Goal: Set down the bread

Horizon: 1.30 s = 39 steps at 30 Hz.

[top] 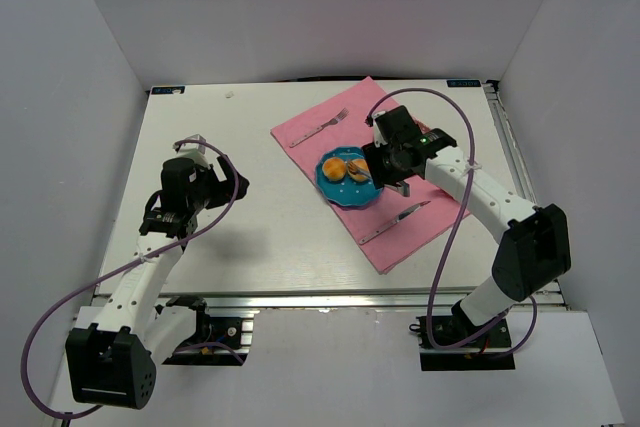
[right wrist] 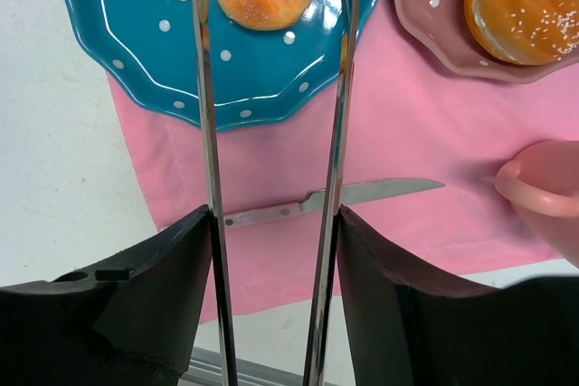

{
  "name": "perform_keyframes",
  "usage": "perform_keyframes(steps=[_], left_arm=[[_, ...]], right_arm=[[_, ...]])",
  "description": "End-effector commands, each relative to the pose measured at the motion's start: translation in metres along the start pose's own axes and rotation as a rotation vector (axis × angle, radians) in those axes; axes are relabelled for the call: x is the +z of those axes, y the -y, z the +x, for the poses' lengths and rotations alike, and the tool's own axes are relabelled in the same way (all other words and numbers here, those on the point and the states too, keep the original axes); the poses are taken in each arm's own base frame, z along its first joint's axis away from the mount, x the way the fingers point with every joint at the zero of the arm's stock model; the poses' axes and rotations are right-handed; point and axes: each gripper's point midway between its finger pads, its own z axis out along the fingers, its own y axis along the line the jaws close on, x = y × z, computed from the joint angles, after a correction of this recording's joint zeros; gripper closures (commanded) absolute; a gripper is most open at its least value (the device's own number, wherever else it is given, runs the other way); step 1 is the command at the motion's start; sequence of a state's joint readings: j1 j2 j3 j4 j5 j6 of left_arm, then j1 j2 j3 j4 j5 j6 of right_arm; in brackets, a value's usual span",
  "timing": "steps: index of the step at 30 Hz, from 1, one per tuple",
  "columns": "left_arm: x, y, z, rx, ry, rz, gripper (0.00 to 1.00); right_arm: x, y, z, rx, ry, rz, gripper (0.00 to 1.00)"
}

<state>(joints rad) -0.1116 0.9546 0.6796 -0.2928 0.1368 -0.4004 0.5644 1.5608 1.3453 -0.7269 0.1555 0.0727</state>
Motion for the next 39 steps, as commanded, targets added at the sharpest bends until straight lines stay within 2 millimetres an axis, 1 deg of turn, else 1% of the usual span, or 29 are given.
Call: perform_keyframes(steps=[1,5,6,8,9,11,12,13,14,15,16,17,19,20,21,22,23,24,25,26,27,29,30,32,33,35,36,38,39], left_arm=[[-0.001,0.0,-0.001,0.01,0.006,-0.001,0.02],[-0.001,0.0,-0.001,0.01,0.004,-0.002,0.02],[-0.001,0.0,-0.001,0.01,0.005,-0.003,0.02],[-0.001,-0.001,0.001,0.009,0.0,-0.004,0.02],[-0.001,-0.001,0.001,0.009,0.0,-0.004,0.02],[0.0,-0.001,0.002,0.008,-0.005,-0.007,0.02],[0.0,-0.002,0.003,0.008,-0.009,-0.011,0.02],[0.0,-0.003,0.004,0.006,-0.014,-0.014,0.02],[0.001,-0.004,0.005,0.006,-0.019,-0.018,0.02],[0.001,-0.004,0.005,0.008,-0.019,-0.022,0.02],[0.001,-0.006,0.005,0.008,-0.017,-0.029,0.02],[0.001,-0.006,0.005,0.005,-0.016,-0.033,0.02],[0.001,-0.008,0.003,0.006,-0.01,-0.043,0.02],[0.002,-0.009,0.003,0.002,-0.008,-0.047,0.02],[0.003,-0.01,0.004,0.002,-0.008,-0.05,0.02],[0.004,-0.01,0.003,0.002,-0.01,-0.051,0.02],[0.007,-0.011,0.005,0.0,-0.022,-0.058,0.02],[0.009,-0.013,0.008,-0.001,-0.032,-0.062,0.02],[0.011,-0.012,0.01,-0.001,-0.043,-0.058,0.02],[0.012,-0.012,0.011,0.0,-0.051,-0.055,0.02],[0.016,-0.013,0.017,-0.002,-0.078,-0.055,0.02],[0.018,-0.014,0.022,-0.005,-0.101,-0.054,0.02],[0.021,-0.014,0.027,-0.007,-0.122,-0.051,0.02],[0.022,-0.015,0.03,-0.006,-0.137,-0.054,0.02],[0.023,-0.016,0.031,-0.006,-0.14,-0.055,0.02],[0.024,-0.017,0.033,-0.008,-0.148,-0.059,0.02],[0.025,-0.018,0.035,-0.01,-0.153,-0.063,0.02],[0.027,-0.021,0.038,-0.012,-0.166,-0.075,0.02],[0.028,-0.022,0.039,-0.013,-0.173,-0.078,0.02]], right_arm=[[-0.029,0.004,-0.03,0.018,0.123,0.017,0.4],[-0.054,0.011,-0.054,0.007,0.208,0.04,0.4],[-0.065,0.015,-0.066,-0.001,0.248,0.053,0.4],[-0.077,0.026,-0.081,-0.031,0.294,0.077,0.4],[-0.089,0.045,-0.095,-0.039,0.331,0.106,0.4],[-0.091,0.066,-0.109,-0.048,0.351,0.122,0.41],[-0.1,0.089,-0.121,-0.032,0.389,0.132,0.41],[-0.095,0.1,-0.127,-0.041,0.39,0.131,0.42],[-0.097,0.127,-0.132,-0.059,0.408,0.163,0.42],[-0.101,0.135,-0.144,-0.078,0.443,0.148,0.42],[-0.094,0.161,-0.146,-0.094,0.435,0.181,0.42],[-0.092,0.162,-0.153,-0.123,0.46,0.129,0.42],[-0.083,0.179,-0.165,-0.169,0.484,0.101,0.41],[-0.072,0.196,-0.168,-0.197,0.5,0.082,0.4],[-0.075,0.208,-0.177,-0.212,0.531,0.09,0.4],[-0.07,0.213,-0.182,-0.223,0.541,0.077,0.4],[-0.069,0.238,-0.178,-0.213,0.549,0.077,0.39],[-0.044,0.251,-0.172,-0.196,0.514,0.056,0.39],[-0.034,0.261,-0.17,-0.189,0.504,0.05,0.39],[-0.036,0.275,-0.173,-0.186,0.52,0.052,0.39],[-0.011,0.286,-0.166,-0.178,0.493,0.036,0.39],[0.006,0.304,-0.158,-0.156,0.491,0.038,0.4],[0.024,0.313,-0.154,-0.148,0.487,0.032,0.4],[0.039,0.326,-0.148,-0.132,0.489,0.035,0.4],[0.057,0.332,-0.14,-0.117,0.472,0.022,0.4],[0.07,0.34,-0.137,-0.106,0.471,0.02,0.4],[0.086,0.343,-0.133,-0.098,0.457,0.011,0.4],[0.096,0.349,-0.13,-0.09,0.449,0.015,0.4],[0.111,0.35,-0.123,-0.08,0.428,0.006,0.4]])
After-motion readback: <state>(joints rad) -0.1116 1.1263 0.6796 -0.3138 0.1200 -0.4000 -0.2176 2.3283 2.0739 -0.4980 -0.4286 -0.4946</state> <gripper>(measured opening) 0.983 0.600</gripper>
